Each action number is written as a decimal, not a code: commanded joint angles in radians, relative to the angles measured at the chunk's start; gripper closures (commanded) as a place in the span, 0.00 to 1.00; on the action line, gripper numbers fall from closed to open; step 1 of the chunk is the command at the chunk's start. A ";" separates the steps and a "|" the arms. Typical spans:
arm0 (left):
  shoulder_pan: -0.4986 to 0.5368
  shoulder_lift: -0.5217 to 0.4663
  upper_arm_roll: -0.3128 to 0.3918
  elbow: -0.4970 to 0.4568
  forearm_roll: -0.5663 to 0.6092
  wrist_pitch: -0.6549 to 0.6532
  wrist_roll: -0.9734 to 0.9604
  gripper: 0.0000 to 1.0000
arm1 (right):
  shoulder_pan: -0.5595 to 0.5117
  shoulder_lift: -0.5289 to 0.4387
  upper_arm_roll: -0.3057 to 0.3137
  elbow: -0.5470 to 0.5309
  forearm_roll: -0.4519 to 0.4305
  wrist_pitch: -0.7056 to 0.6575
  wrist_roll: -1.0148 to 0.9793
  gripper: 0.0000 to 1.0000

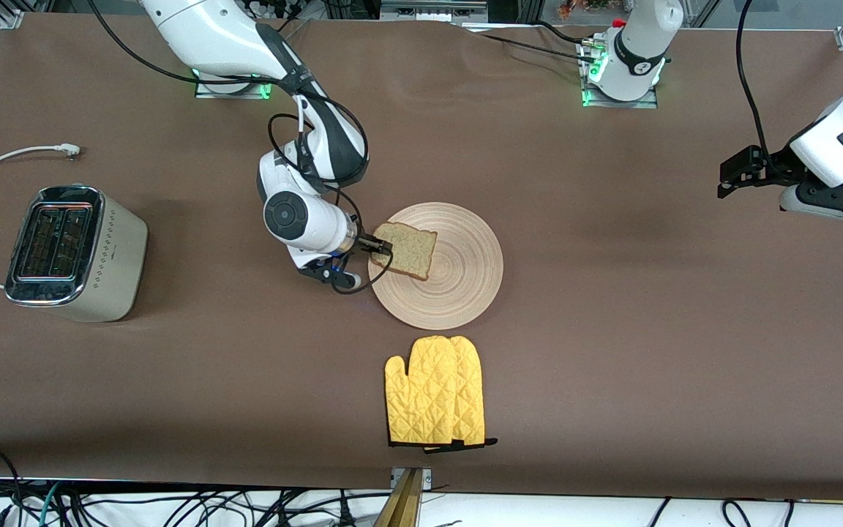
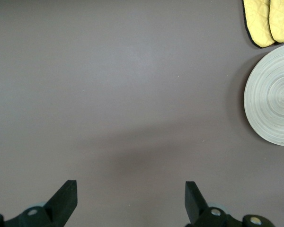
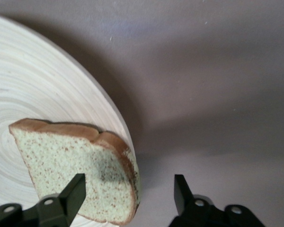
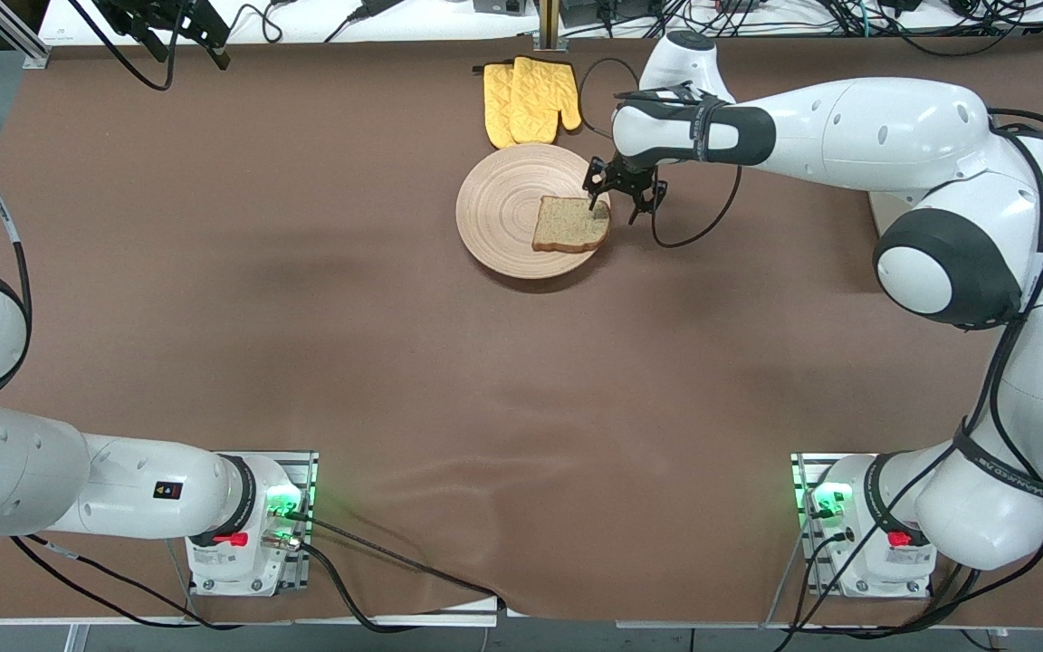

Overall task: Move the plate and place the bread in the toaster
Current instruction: 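Close the right gripper on the bread slice edge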

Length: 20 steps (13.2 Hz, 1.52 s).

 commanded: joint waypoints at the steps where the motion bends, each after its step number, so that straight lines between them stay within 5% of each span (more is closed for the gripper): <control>1: 0.000 -0.006 -0.003 0.007 0.033 -0.017 -0.003 0.00 | 0.014 -0.017 0.000 -0.036 0.017 0.028 0.007 0.33; 4: 0.000 -0.006 -0.005 0.007 0.033 -0.017 -0.002 0.00 | 0.025 -0.006 0.000 -0.039 0.017 0.048 0.007 0.43; 11: 0.000 -0.003 -0.008 0.009 0.036 -0.018 -0.003 0.00 | 0.020 0.000 -0.002 -0.039 0.016 0.045 -0.003 0.99; 17: -0.001 -0.005 -0.006 0.011 0.034 -0.018 -0.003 0.00 | 0.020 -0.031 -0.008 -0.021 0.010 0.019 -0.003 1.00; 20: -0.001 -0.005 -0.008 0.011 0.036 -0.018 -0.003 0.00 | 0.020 -0.040 -0.037 0.062 -0.018 -0.117 0.002 1.00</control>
